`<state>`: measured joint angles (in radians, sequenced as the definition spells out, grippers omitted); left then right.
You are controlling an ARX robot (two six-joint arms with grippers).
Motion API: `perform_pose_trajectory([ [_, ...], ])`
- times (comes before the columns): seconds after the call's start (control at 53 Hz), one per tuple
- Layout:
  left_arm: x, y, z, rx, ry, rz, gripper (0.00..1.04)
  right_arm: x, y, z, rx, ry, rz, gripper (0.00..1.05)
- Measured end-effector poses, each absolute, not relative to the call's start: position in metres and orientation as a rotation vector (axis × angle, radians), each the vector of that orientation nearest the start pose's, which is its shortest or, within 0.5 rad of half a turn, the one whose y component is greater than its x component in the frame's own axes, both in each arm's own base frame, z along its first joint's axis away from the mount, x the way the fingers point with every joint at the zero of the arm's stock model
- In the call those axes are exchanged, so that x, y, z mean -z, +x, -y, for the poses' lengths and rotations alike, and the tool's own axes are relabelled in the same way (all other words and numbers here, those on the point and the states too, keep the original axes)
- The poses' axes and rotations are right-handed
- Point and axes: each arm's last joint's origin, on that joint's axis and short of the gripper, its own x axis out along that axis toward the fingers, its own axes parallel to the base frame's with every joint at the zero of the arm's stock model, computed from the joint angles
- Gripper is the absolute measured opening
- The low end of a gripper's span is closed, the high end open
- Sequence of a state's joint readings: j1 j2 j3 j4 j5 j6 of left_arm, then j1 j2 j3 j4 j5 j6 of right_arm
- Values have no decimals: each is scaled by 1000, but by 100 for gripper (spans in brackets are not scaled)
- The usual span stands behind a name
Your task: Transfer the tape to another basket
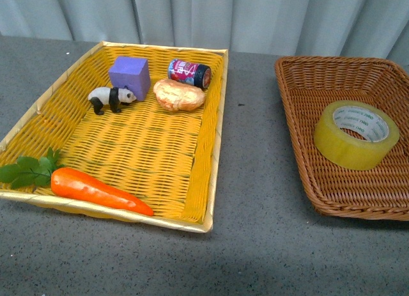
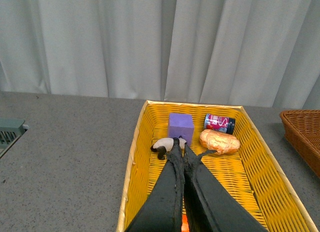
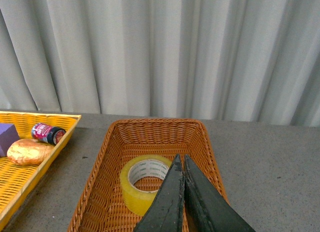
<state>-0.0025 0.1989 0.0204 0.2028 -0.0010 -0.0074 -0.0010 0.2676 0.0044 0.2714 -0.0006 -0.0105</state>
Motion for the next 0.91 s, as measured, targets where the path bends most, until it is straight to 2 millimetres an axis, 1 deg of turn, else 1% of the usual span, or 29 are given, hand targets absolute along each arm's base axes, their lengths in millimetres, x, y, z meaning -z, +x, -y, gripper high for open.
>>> perform_pose_trajectory([
  [0.113, -173, 108, 0, 2, -7, 24, 4, -168, 112, 0, 0, -10, 8, 1],
  [0.208, -169, 100, 0, 2, -7, -10, 4, -168, 111, 0, 0, -10, 8, 1],
  [0.264, -170, 97, 0, 3, -7, 17, 4, -168, 109, 0, 0, -10, 7, 1],
  [0.358, -170, 97, 0, 2, -7, 17, 4, -168, 108, 0, 0, -10, 10, 1],
  [0.453, -170, 97, 0, 3, -7, 18, 4, -163, 100, 0, 0, -10, -28, 1],
  [0.509, -170, 97, 0, 2, -7, 18, 4, -165, 98, 0, 0, -10, -1, 1],
  [0.774, -170, 97, 0, 3, -7, 18, 4, -165, 98, 0, 0, -10, 2, 1],
  [0.811, -170, 97, 0, 2, -8, 18, 9, -165, 98, 0, -1, -11, 3, 1],
  [0.849, -170, 97, 0, 2, -7, 18, 14, -165, 98, 0, -1, -11, 3, 6],
  [0.906, -170, 97, 0, 2, -7, 18, 25, -165, 98, 0, 0, -11, 3, 16],
])
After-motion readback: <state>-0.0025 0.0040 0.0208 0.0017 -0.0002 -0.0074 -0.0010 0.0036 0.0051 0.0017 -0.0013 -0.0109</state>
